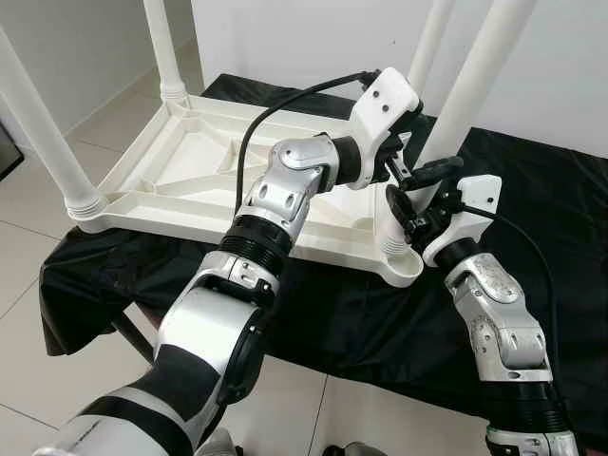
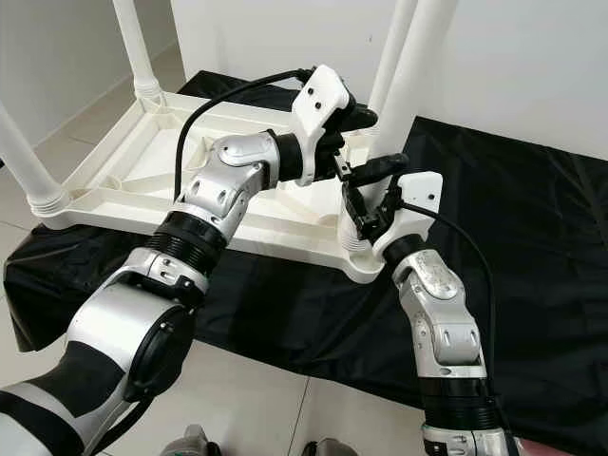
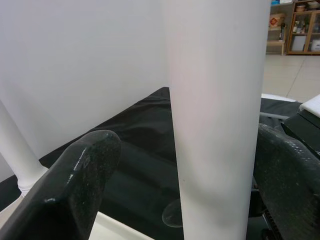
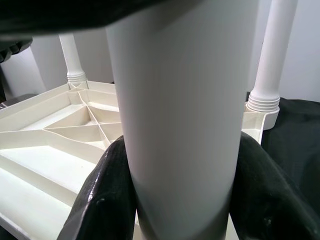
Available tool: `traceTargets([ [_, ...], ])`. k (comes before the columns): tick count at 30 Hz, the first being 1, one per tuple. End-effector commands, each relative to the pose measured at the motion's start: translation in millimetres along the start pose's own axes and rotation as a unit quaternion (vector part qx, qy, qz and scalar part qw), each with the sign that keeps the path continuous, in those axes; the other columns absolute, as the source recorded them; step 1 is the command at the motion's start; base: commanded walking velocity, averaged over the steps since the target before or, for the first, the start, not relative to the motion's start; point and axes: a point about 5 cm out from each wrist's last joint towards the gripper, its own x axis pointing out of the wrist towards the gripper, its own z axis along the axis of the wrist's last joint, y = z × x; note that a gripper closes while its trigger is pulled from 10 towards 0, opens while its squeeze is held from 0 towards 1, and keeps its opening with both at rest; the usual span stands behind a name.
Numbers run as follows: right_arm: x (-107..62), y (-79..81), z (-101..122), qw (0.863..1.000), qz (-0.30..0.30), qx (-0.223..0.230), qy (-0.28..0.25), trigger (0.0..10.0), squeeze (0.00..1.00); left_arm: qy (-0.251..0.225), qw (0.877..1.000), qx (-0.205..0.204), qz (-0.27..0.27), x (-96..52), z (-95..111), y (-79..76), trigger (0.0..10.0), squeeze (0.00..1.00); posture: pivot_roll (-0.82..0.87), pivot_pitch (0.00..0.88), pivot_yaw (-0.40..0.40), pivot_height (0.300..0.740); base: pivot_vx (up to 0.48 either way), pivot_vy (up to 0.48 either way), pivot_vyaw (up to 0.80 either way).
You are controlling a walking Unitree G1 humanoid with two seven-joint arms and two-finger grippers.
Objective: Building children table
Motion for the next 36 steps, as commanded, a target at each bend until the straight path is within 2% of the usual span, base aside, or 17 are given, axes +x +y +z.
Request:
traceTargets([
  [1, -1.5, -5.1, 4, 1.0, -0.009, -0.004, -0.011, 10.0, 0.0, 0.01, 0.999, 0.003, 0.03, -0.6, -1, 4.2, 10.0, 0.0, -0.05, 0.013, -0.067, 0.74, 0.0, 0.0, 0.0],
  [5, -0.3, -7.2, 4, 1.0, -0.013, -0.007, -0.012, 10.0, 0.0, 0.014, 1.0, 0.006, 0.02, -7.2, -4, 5.0, 10.0, 0.0, -0.05, 0.007, -0.066, 0.74, 0.0, 0.0, 0.0],
  [14, 0.9, -7.4, 4, 1.0, -0.015, -0.007, -0.013, 10.0, 0.0, 0.007, 1.0, 0.001, 0.005, -9.0, -5, 1.2, 10.0, 0.0, -0.04, 0.002, -0.064, 0.74, 0.0, 0.0, 0.0],
  [21, 1.7, -7.6, 4, 1.0, -0.017, -0.007, -0.014, 10.0, 0.0, -0.009, 0.999, -0.017, -0.031, -9.1, -2, -5.5, 10.0, 0.0, -0.04, 0.001, -0.063, 0.74, 0.0, 0.0, 0.0],
  [26, 1.9, -8.8, 5, 1.0, -0.021, -0.008, -0.017, 10.0, 0.0, -0.006, 0.995, -0.023, -0.097, -14.3, -5, -18.1, 10.0, 0.0, -0.05, 0.007, -0.06, 0.74, 0.0, 0.0, 0.0],
  [33, 1.5, -11.3, 5, 0.999, -0.025, -0.01, -0.018, 10.0, 0.0, 0.001, 0.992, -0.025, -0.12, -20.1, -9, -21.3, 10.0, 0.0, -0.05, 0.012, -0.059, 0.74, 0.0, 0.0, 0.0],
  [36, 2.1, -17.3, 6, 0.999, -0.043, -0.012, -0.021, 10.0, 0.0, 0.004, 0.992, -0.025, -0.126, -25.2, -9, -19.5, 10.0, 0.0, -0.05, 0.012, -0.057, 0.74, 0.0, 0.0, 0.0],
])
